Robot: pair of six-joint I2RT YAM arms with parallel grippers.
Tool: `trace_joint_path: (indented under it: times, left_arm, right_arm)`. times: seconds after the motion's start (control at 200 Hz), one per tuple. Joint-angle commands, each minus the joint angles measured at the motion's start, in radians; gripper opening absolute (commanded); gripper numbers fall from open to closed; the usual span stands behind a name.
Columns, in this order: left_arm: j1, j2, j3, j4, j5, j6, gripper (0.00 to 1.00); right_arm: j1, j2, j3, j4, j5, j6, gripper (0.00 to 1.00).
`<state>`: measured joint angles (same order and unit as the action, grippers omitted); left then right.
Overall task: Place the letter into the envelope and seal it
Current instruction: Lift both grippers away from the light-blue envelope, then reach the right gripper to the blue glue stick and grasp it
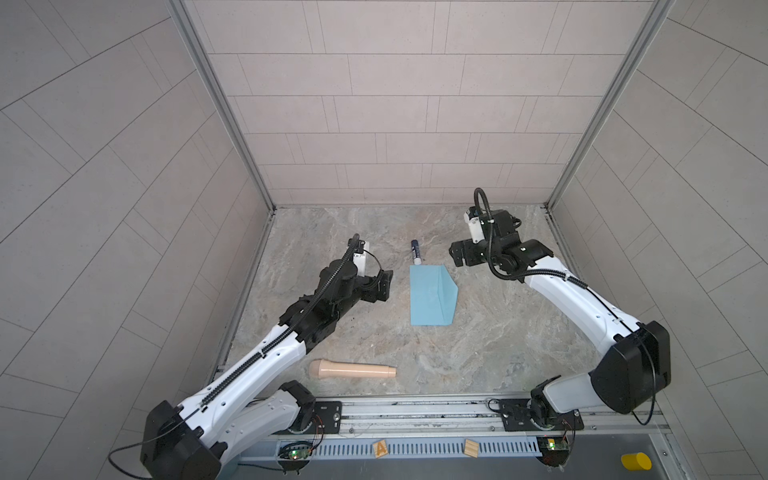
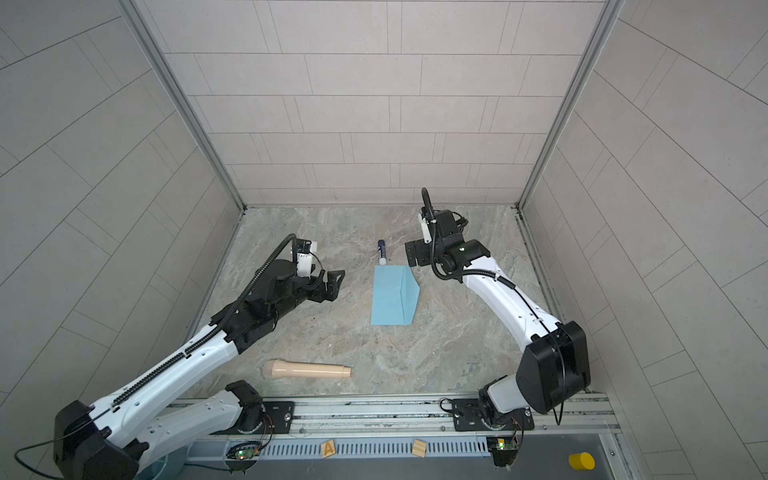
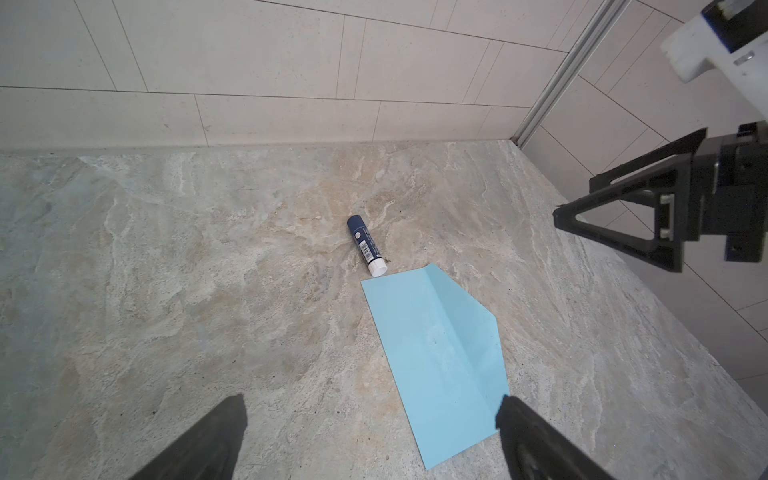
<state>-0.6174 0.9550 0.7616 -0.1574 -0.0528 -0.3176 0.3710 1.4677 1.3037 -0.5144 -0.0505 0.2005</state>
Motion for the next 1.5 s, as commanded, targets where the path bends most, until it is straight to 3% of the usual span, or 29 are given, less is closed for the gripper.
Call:
trace_joint_path:
  times: [0.0,0.43,1.156,1.496]
  left_arm:
    - [0.007,-0.049,-0.019,0.008,-0.069,-0.007,1.00]
    - [0.008,-0.074,-0.022,-0.059,-0.072,0.041,1.00]
    - [0.010,-0.071,-0.030,-0.084,-0.055,0.018,1.00]
    - [0.010,-0.075,-0.040,-0.095,-0.053,0.017,1.00]
  right_arm:
    - [-0.001,0.057,0.082,-0.051,0.037,-0.010,0.99]
    - [0.078,0.396,0.390,-0.140,0.050,0.054,0.93]
    - [0.140,0.939,0.897,-0.264,0.123,0.112,0.71]
    - [0.142,1.068,1.028,-0.303,0.162,0.116,0.50]
